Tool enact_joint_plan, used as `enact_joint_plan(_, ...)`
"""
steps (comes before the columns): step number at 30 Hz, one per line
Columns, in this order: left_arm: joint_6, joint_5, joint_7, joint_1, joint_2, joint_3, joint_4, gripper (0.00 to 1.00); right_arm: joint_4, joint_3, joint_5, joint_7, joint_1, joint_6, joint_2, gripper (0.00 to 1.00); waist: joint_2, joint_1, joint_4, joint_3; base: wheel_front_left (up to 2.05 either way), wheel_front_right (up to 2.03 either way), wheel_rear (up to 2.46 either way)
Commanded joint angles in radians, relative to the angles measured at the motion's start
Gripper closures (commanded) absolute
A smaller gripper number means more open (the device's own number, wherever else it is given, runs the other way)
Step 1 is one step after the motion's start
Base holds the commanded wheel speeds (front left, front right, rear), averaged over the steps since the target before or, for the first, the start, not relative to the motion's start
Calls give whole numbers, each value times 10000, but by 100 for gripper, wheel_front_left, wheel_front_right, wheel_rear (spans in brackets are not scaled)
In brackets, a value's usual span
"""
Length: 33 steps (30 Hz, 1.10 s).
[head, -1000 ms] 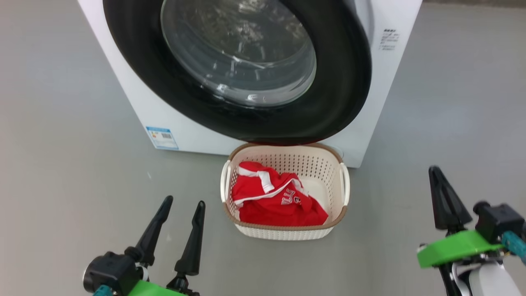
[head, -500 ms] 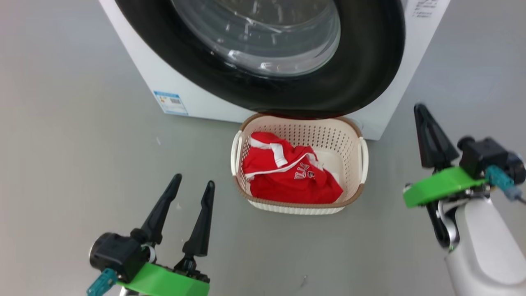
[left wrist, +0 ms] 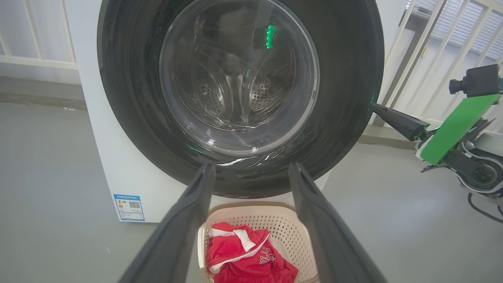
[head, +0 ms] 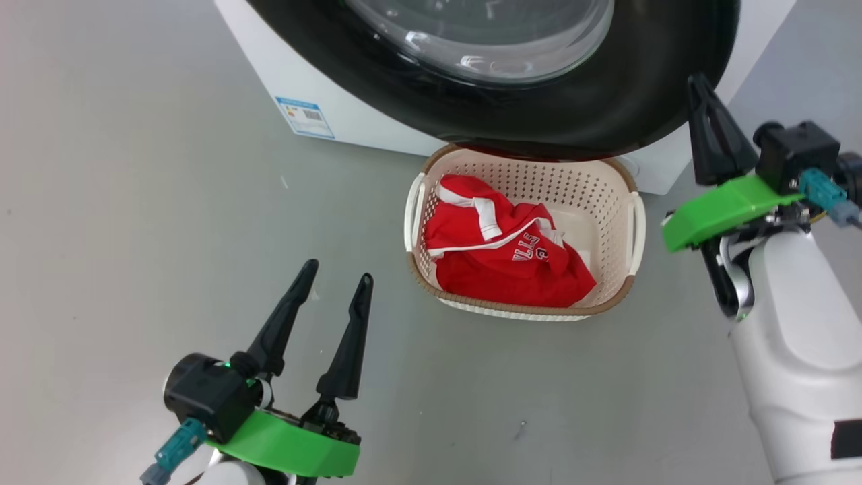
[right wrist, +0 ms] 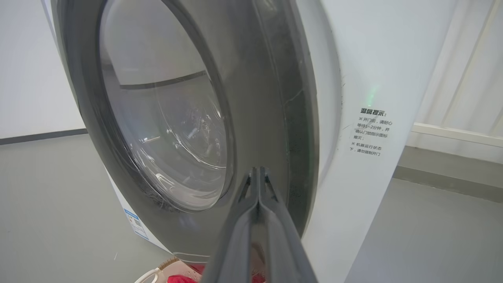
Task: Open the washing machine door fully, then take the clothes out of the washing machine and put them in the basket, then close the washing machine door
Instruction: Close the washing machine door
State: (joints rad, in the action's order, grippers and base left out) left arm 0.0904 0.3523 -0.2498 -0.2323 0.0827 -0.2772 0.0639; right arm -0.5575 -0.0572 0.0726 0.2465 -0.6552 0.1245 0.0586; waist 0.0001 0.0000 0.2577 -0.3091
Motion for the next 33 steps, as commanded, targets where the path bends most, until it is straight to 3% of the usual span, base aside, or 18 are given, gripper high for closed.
enact_joint_plan(1, 108, -44, -120, -255, 108, 286, -210, 0, 72, 122, -181, 43, -404, 62, -84, 100, -1, 0, 131, -146, 0, 0, 0)
enact_joint_plan(22, 186, -28, -69, -596, 263, 215, -378, 0, -1740, -659, -1314, 148, -3360, 62, -84, 100, -1, 0, 81, -1151, 0, 0, 0)
enact_joint_plan(33, 172, -80, 11, -775, 357, 46, -379, 0, -2148, -1056, -1895, 151, -4110, 62, -72, 100, -1, 0, 2, -1180, 0, 0, 0)
